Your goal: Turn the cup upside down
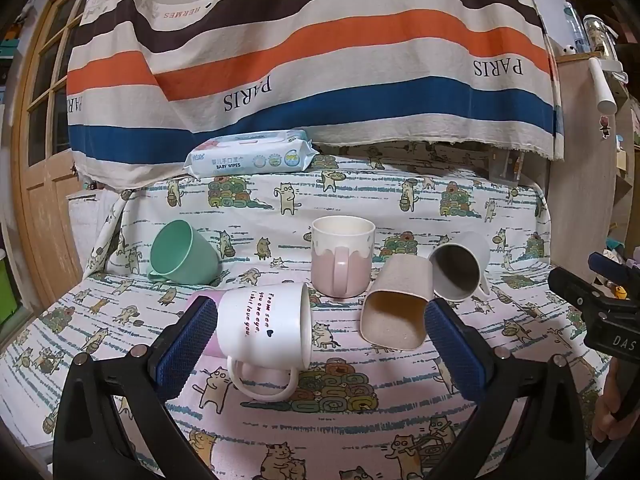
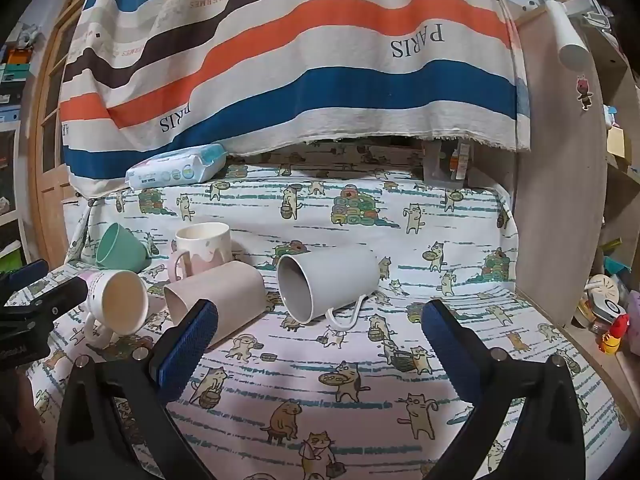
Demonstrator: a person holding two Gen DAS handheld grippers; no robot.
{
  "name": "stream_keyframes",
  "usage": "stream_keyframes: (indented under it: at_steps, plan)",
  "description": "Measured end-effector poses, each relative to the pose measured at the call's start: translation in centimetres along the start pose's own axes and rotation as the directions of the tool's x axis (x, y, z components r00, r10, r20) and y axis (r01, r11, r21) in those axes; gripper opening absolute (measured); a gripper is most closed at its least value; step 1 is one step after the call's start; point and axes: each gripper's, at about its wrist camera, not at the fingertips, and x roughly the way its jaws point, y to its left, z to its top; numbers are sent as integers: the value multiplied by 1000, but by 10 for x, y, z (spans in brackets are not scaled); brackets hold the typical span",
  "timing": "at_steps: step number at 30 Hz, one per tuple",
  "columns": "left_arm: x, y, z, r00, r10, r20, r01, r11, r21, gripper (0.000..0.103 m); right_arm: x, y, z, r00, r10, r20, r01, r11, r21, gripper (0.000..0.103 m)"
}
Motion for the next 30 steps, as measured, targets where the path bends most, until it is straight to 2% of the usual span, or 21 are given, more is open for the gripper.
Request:
stream_keyframes:
  at_steps: [30]
  plan:
    - [0,-1,1,1000,-6,-3,6,1000,4,103,0,1,0,1000,5,-1,-5,1000,0,103]
